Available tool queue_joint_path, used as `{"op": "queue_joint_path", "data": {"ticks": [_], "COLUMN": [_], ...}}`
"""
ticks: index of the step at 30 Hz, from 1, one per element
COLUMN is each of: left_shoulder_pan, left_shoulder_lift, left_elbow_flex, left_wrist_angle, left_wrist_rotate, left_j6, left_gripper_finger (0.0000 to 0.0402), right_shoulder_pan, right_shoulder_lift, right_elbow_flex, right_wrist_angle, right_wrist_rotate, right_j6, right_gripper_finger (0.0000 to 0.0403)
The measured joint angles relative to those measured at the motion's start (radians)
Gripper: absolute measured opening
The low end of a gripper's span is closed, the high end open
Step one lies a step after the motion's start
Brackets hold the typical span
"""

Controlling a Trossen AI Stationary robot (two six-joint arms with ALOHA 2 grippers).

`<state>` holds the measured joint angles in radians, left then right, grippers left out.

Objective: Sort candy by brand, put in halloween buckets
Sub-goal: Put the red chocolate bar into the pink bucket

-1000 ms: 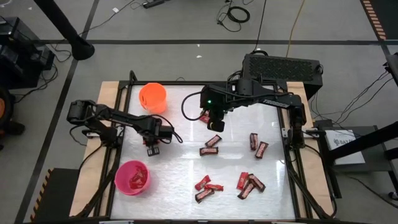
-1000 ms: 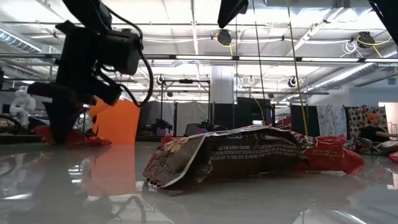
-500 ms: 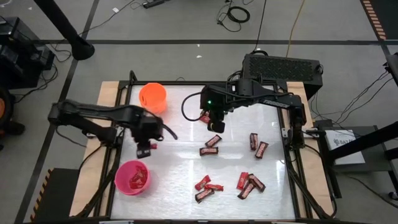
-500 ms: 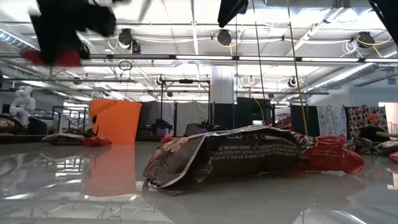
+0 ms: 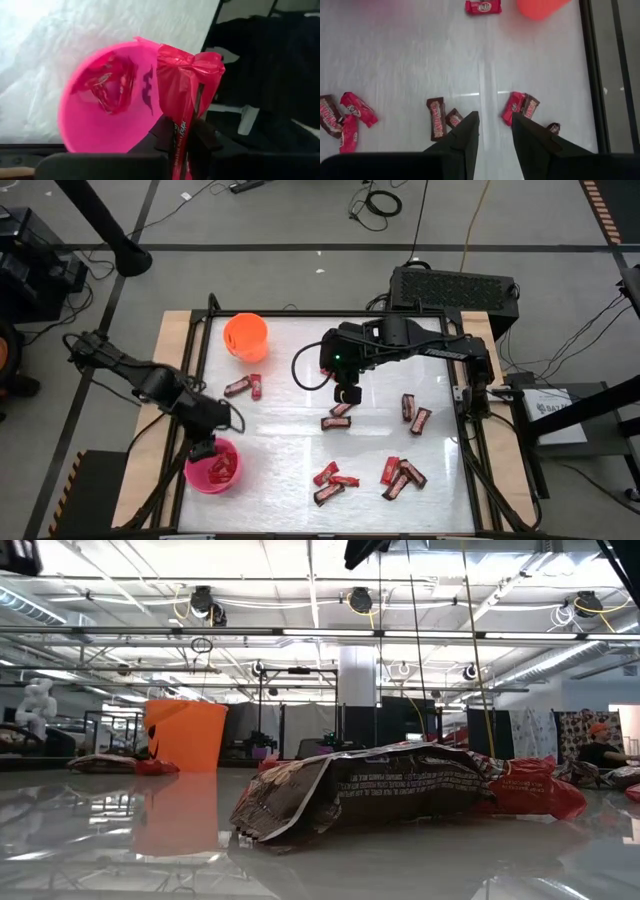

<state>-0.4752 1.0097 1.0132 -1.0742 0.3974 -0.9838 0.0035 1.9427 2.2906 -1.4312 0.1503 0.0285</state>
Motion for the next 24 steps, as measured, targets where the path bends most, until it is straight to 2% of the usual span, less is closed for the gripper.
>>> {"op": "queue_joint_path", "data": {"ticks": [7, 11, 18, 24], "left_shoulder_pan": [-0.104, -0.122, -0.129, -0.129], "left_shoulder_lift": [0.058, 0.073, 0.075, 0.075], "left_elbow_flex": [-0.013, -0.013, -0.013, -0.013], "left_wrist_angle": [0.002, -0.044, -0.099, -0.087], "left_wrist_rotate": [-0.063, -0.107, -0.111, -0.142], "left_j6": [-0.023, -0.022, -0.017, 0.112], "left_gripper_finger": [0.0044, 0.0078, 0.0136, 0.0145], "right_shoulder_pan": [-0.001, -0.001, -0.002, -0.001], "right_shoulder_lift": [0.0, 0.0, 0.0, 0.0], "right_elbow_flex": [0.0, 0.0, 0.0, 0.0], "right_wrist_angle": [0.015, 0.026, 0.054, 0.059], "right_wrist_rotate": [0.001, 0.001, 0.001, 0.001], "right_j6": [-0.006, -0.007, -0.014, 0.0], "right_gripper_finger": [0.0109, 0.0109, 0.0109, 0.0109]}}
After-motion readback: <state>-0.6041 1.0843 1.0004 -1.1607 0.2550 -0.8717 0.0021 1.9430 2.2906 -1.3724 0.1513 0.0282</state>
